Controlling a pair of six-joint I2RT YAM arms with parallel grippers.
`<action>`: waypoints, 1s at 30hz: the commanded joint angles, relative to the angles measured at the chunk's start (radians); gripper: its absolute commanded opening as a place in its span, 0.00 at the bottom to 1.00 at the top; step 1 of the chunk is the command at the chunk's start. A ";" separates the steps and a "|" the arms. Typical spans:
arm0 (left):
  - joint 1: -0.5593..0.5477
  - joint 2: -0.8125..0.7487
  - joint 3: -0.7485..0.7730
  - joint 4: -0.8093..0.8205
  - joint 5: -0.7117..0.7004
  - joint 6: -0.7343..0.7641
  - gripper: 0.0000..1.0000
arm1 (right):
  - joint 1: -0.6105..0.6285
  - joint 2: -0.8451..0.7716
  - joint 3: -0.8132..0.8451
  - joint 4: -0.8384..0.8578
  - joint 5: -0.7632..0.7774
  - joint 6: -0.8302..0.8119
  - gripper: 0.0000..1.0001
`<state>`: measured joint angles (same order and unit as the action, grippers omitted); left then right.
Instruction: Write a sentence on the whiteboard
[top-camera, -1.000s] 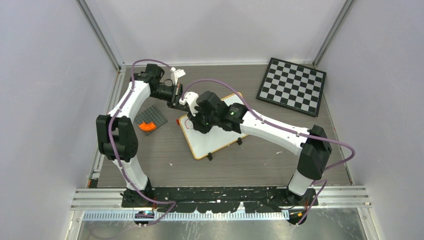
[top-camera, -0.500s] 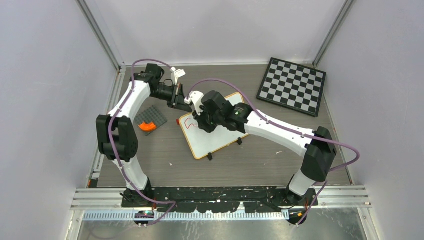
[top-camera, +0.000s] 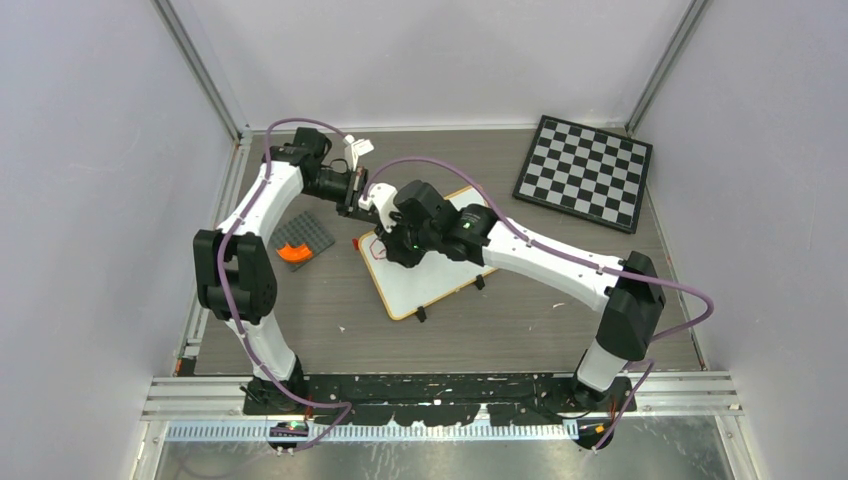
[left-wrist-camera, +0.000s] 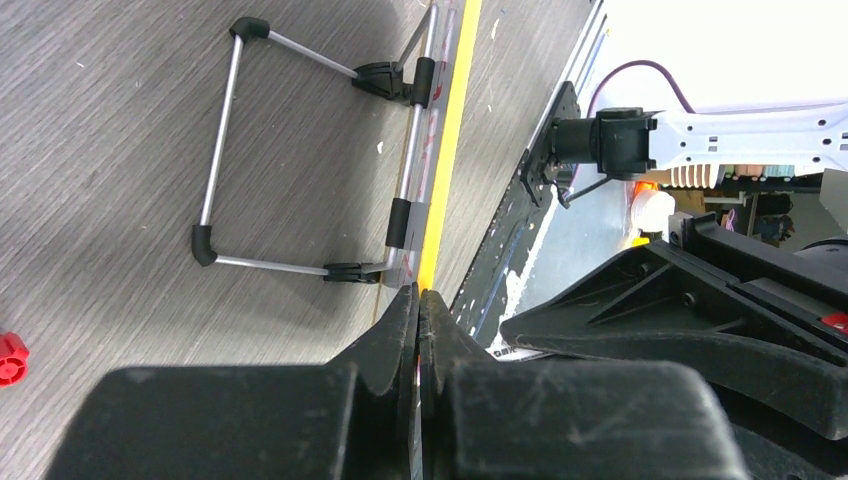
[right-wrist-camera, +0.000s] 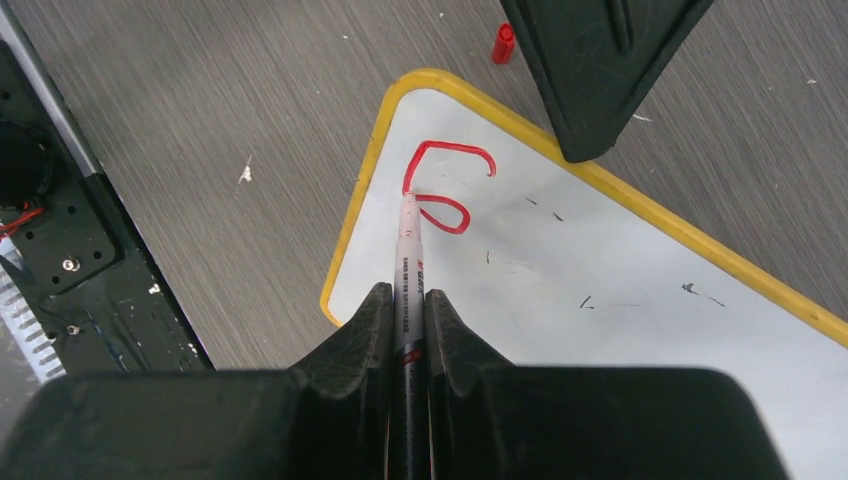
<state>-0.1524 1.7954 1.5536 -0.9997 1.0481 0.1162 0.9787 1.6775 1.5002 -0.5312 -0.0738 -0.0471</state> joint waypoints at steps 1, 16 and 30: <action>-0.012 -0.002 0.020 -0.015 0.000 0.019 0.00 | -0.007 -0.045 0.048 -0.005 -0.028 0.009 0.00; -0.013 -0.005 0.020 -0.015 0.000 0.023 0.00 | -0.061 -0.048 0.018 0.016 -0.014 0.010 0.00; -0.013 -0.011 0.017 -0.021 -0.005 0.023 0.00 | -0.117 -0.076 -0.022 -0.011 0.015 -0.012 0.00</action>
<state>-0.1551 1.7954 1.5536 -0.9985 1.0462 0.1169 0.8974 1.6554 1.5021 -0.5537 -0.0853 -0.0475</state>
